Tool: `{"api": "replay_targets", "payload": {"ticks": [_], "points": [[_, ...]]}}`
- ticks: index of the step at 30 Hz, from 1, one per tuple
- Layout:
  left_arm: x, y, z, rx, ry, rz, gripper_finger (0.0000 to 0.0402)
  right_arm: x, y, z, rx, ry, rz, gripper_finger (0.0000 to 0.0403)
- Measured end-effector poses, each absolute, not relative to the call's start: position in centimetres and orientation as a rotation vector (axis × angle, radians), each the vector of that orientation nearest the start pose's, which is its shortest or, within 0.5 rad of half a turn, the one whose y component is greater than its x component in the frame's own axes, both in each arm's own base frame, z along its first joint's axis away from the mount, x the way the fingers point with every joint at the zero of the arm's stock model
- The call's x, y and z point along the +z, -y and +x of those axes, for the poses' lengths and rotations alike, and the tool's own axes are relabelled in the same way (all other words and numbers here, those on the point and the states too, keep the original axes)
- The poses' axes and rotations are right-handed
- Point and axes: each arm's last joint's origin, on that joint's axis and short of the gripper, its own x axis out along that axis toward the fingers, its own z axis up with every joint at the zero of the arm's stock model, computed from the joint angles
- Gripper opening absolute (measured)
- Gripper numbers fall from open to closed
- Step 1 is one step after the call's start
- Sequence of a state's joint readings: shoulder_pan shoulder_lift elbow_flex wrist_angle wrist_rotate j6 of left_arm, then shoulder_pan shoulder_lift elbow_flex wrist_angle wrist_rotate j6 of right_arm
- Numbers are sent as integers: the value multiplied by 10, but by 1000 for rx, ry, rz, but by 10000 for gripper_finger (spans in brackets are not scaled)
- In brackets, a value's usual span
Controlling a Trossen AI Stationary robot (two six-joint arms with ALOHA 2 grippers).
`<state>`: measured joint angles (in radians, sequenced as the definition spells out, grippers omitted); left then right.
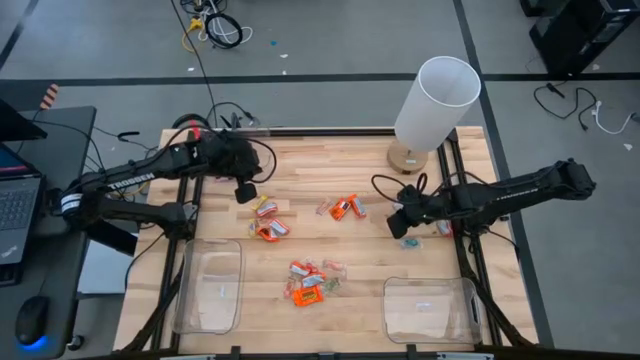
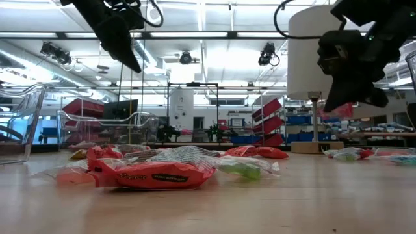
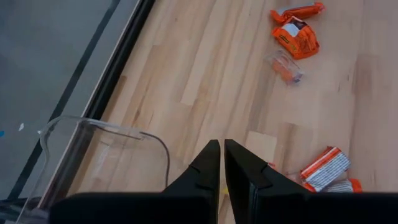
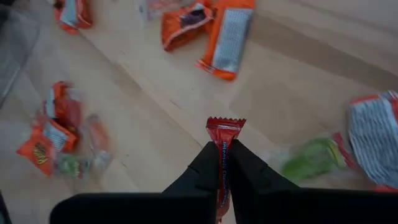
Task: Sort candy
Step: Put the red candy into the top left transparent bin
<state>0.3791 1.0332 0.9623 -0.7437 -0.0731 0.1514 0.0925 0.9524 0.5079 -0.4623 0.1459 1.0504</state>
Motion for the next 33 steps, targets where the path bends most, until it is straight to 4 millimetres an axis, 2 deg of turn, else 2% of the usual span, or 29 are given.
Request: {"api": "replay_targets", "payload": {"ticks": [11, 19, 26, 33], "points": [[303, -72, 187, 346, -829, 21, 26, 196, -12, 178, -460, -733, 834, 8], [309, -65, 196, 271, -731, 38, 26, 218, -13, 196, -272, -476, 740, 8], [317, -52, 210, 91, -602, 70, 26, 241, -14, 207, -138, -249, 602, 7], [321, -42, 236, 27, -461, 133, 26, 242, -16, 220, -96, -176, 486, 7]]}}
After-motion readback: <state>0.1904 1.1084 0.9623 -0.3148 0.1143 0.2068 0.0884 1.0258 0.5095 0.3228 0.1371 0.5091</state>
